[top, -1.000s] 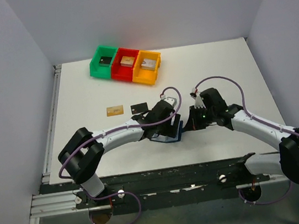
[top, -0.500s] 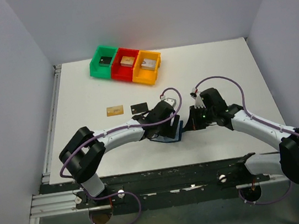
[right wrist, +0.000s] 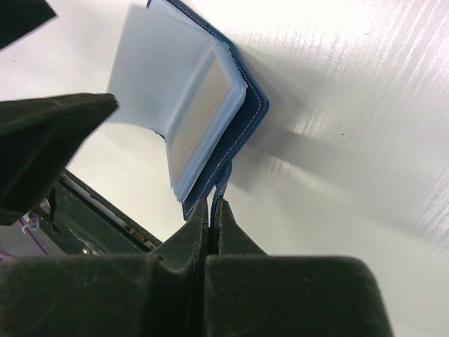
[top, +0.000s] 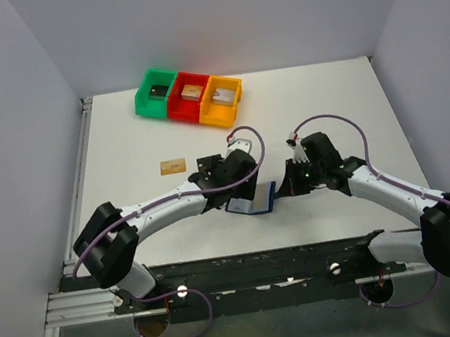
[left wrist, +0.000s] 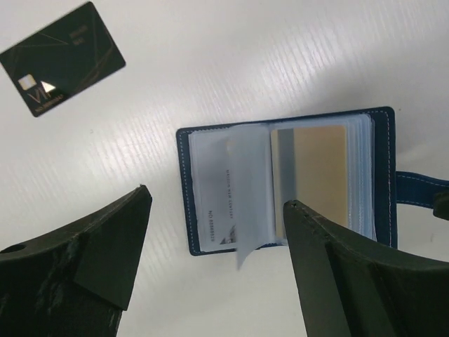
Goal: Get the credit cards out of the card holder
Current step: Remove the credit card from the card holder.
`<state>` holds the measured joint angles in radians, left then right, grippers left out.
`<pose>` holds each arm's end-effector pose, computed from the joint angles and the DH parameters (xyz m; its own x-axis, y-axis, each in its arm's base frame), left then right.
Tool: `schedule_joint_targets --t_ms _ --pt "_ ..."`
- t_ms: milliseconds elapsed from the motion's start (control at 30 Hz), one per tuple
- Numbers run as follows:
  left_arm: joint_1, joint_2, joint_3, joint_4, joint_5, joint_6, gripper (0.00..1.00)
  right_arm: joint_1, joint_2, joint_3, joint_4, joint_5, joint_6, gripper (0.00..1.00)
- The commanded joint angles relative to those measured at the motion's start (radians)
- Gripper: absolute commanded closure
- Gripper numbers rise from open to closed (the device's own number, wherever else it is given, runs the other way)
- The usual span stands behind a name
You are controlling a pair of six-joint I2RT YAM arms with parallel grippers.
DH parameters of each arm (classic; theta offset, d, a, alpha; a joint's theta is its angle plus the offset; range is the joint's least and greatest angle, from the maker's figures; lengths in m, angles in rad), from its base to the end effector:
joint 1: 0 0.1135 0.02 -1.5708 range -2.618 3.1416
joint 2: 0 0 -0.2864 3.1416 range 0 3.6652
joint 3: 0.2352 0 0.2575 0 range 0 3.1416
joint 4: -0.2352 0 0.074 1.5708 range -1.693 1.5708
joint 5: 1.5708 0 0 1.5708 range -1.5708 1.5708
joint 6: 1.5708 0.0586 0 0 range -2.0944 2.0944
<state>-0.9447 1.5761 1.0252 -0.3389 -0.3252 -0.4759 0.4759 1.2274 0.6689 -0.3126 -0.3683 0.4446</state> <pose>0.2190 -0.2709 0.2193 -0.7025 0.2306 -0.6733 0.3692 0.9269 -0.0678 0.2131 0.1336 0.2029 -0.8864 -0.0054 -0.4629 -0.2794 0.8035 0.5256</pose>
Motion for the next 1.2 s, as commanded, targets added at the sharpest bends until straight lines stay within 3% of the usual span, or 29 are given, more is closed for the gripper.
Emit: schedule_joint_targets --t_ms 0,600,1167 --pt "-0.005 -0.068 -0.02 0.003 -0.12 0.013 0.09 -0.002 -0.003 0.001 -0.017 0.017 -0.007 1.0" --pt "-0.005 0.025 -0.053 0.129 0.204 0.022 0.12 -0.002 0.012 -0.003 -0.006 0.008 -0.006 1.0" --pt "0.018 0.022 -0.112 0.146 0.192 -0.058 0.17 0.0 0.007 -0.008 -0.003 0.006 -0.006 1.0"
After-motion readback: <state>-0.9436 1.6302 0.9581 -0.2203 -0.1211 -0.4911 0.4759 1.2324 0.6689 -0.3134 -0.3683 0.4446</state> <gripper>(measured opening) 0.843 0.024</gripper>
